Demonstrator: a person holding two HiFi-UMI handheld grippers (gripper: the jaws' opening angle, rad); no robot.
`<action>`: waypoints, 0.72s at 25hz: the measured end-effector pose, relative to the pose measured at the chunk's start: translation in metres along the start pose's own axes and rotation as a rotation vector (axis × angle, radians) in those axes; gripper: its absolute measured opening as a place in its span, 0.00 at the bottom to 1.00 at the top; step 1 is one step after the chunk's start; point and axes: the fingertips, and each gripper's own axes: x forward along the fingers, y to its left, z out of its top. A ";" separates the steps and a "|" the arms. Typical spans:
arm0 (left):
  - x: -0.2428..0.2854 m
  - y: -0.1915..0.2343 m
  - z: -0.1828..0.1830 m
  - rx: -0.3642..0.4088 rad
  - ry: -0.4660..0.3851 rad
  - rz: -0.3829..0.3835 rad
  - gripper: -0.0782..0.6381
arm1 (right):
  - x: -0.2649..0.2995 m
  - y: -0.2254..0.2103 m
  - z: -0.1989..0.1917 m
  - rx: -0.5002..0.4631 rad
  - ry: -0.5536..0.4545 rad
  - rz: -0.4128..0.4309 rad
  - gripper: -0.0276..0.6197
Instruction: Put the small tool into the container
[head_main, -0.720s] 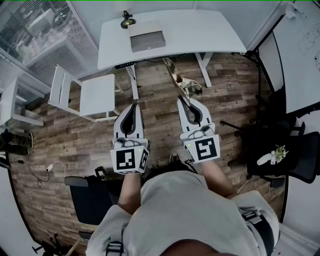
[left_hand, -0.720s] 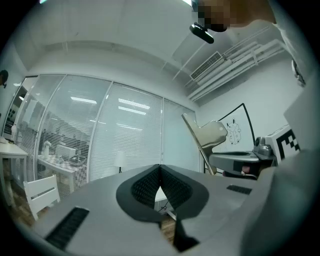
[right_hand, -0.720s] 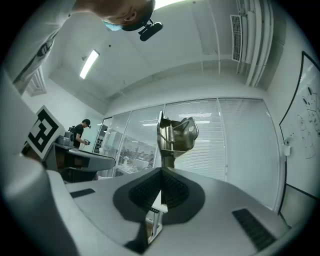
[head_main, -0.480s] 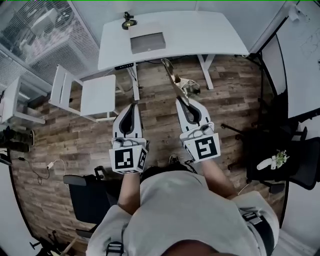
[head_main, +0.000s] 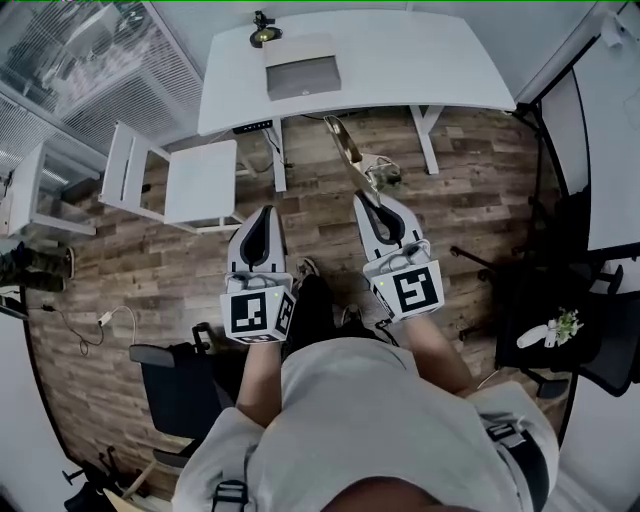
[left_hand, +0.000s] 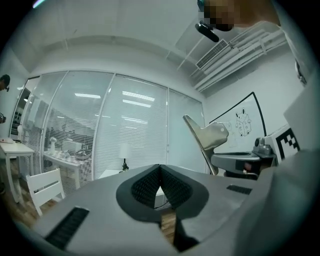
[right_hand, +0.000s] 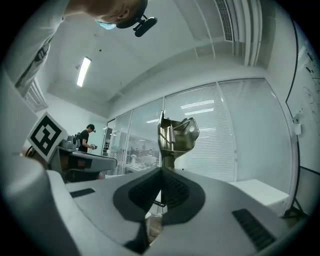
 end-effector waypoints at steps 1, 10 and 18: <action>0.007 0.005 -0.003 -0.003 0.003 0.000 0.14 | 0.007 -0.003 -0.002 -0.002 0.003 -0.002 0.08; 0.096 0.075 -0.012 -0.015 0.032 -0.026 0.14 | 0.110 -0.023 -0.017 -0.010 0.047 0.002 0.08; 0.161 0.133 -0.017 -0.038 0.065 -0.071 0.14 | 0.196 -0.036 -0.018 0.004 0.077 0.002 0.08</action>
